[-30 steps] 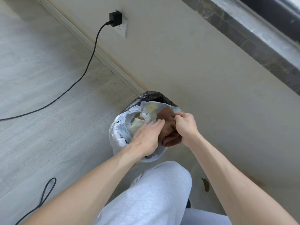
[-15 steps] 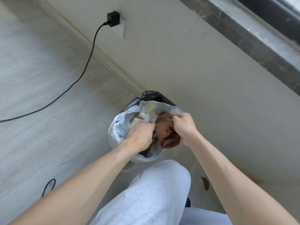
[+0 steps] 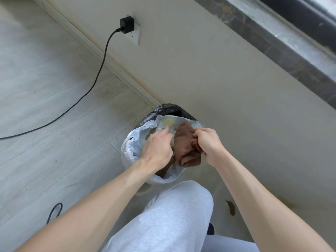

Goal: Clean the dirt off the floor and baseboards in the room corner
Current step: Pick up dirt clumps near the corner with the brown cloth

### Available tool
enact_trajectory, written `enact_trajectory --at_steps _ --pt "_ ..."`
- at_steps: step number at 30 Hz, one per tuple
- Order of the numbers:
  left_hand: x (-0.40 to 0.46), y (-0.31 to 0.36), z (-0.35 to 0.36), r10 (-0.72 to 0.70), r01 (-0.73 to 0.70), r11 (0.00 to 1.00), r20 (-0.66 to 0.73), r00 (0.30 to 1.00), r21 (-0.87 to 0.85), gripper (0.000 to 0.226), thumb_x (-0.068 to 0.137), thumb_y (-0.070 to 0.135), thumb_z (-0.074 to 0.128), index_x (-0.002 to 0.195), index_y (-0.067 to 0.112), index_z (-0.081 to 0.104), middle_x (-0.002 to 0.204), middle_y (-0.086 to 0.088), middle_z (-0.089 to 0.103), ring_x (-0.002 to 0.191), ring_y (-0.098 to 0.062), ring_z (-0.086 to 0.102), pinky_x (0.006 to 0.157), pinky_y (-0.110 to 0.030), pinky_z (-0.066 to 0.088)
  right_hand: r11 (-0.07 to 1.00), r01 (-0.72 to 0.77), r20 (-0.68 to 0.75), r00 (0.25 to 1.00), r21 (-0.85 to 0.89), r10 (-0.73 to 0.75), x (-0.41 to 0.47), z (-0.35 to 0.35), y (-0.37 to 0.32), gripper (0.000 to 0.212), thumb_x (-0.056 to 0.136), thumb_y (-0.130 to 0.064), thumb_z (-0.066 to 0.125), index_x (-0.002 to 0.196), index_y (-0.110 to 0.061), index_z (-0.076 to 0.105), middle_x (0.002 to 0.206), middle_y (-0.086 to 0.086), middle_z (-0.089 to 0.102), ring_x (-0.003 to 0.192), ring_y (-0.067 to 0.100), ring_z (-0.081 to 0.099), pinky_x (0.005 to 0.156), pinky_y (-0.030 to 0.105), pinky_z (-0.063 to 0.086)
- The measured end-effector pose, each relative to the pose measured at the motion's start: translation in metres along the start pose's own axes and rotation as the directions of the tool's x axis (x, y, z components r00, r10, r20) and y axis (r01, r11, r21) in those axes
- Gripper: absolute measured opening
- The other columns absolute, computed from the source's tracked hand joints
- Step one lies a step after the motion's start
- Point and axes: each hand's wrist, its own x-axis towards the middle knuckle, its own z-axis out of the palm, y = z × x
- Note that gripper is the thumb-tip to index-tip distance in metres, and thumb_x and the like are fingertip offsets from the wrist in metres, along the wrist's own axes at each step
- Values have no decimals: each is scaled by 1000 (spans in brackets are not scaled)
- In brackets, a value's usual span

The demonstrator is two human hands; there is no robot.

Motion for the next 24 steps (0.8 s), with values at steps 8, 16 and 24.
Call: enact_trajectory --at_steps 8,16,24 --pt "-29 9 0 74 -128 941 -179 981 -312 46 77 3 39 83 25 78 92 14 76 91 -9 70 81 -37 58 997 -38 -14 999 71 39 4 2 0 34 96 -2 49 114 -13 76 96 8 75 80 20 69 59 24 51" --pt "-5 0 -2 -87 79 967 -24 996 -241 53 87 8 39 121 29 74 124 7 73 120 -16 63 105 -35 49 996 1 23 1000 -92 1 3 1 4 33 98 -3 48 117 -11 75 104 10 74 98 28 69 84 38 58" --pt "-5 11 -6 198 -241 914 -161 967 -325 69 97 3 45 162 18 27 168 10 24 155 -2 18 126 -28 19 989 -19 190 981 -146 47 -3 -10 -11 28 58 -19 67 83 -6 68 81 9 65 79 24 59 73 38 43"
